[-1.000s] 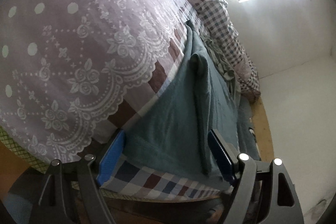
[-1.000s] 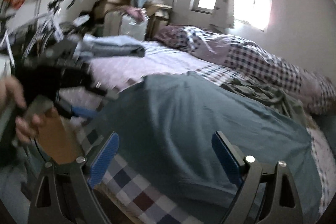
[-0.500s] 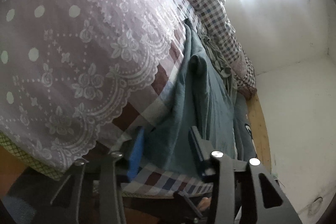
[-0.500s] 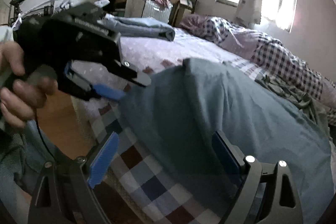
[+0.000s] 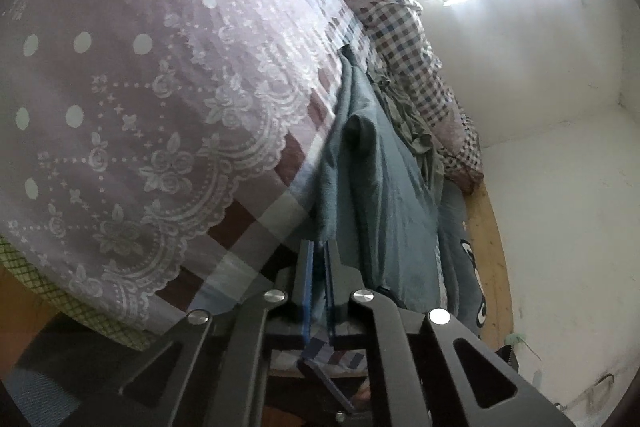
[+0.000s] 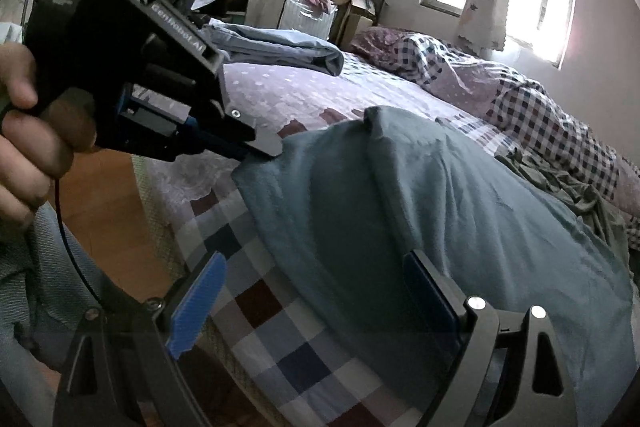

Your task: Fold clothes

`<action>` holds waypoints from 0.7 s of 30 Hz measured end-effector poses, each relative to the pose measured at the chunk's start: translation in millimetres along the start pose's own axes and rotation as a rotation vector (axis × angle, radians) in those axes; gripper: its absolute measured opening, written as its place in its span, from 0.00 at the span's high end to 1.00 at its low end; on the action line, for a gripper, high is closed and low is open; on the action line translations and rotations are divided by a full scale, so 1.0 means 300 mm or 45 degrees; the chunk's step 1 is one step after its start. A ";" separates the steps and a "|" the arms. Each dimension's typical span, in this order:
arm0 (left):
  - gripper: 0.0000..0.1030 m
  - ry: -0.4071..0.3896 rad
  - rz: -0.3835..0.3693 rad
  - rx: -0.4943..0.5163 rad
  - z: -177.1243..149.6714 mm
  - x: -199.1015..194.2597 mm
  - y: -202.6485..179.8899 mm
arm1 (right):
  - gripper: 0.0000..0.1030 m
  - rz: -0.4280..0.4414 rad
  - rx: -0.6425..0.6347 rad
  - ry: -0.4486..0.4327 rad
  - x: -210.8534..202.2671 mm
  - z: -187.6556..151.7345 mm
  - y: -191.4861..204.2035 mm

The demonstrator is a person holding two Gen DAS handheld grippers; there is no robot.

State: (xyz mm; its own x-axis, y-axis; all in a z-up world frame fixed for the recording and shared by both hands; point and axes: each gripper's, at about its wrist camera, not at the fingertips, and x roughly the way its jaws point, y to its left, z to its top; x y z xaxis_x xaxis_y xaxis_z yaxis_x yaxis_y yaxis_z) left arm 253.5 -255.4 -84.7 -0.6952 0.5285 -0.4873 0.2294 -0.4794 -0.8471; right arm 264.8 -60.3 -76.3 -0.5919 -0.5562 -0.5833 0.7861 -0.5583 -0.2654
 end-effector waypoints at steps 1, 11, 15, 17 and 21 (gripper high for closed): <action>0.97 -0.002 -0.005 -0.002 0.000 -0.004 -0.001 | 0.10 0.000 -0.006 -0.005 -0.002 -0.001 0.004; 0.98 -0.014 -0.045 -0.017 -0.001 -0.032 -0.005 | 0.11 -0.095 -0.165 -0.094 0.017 0.016 0.077; 0.98 -0.013 -0.058 -0.019 -0.002 -0.037 -0.004 | 0.12 -0.175 -0.281 -0.135 0.031 0.018 0.124; 0.98 -0.013 -0.065 -0.020 -0.003 -0.040 -0.003 | 0.18 -0.229 -0.354 -0.156 0.037 0.019 0.146; 0.98 -0.009 -0.074 -0.020 -0.001 -0.039 -0.007 | 0.52 -0.317 -0.455 -0.149 0.072 0.020 0.173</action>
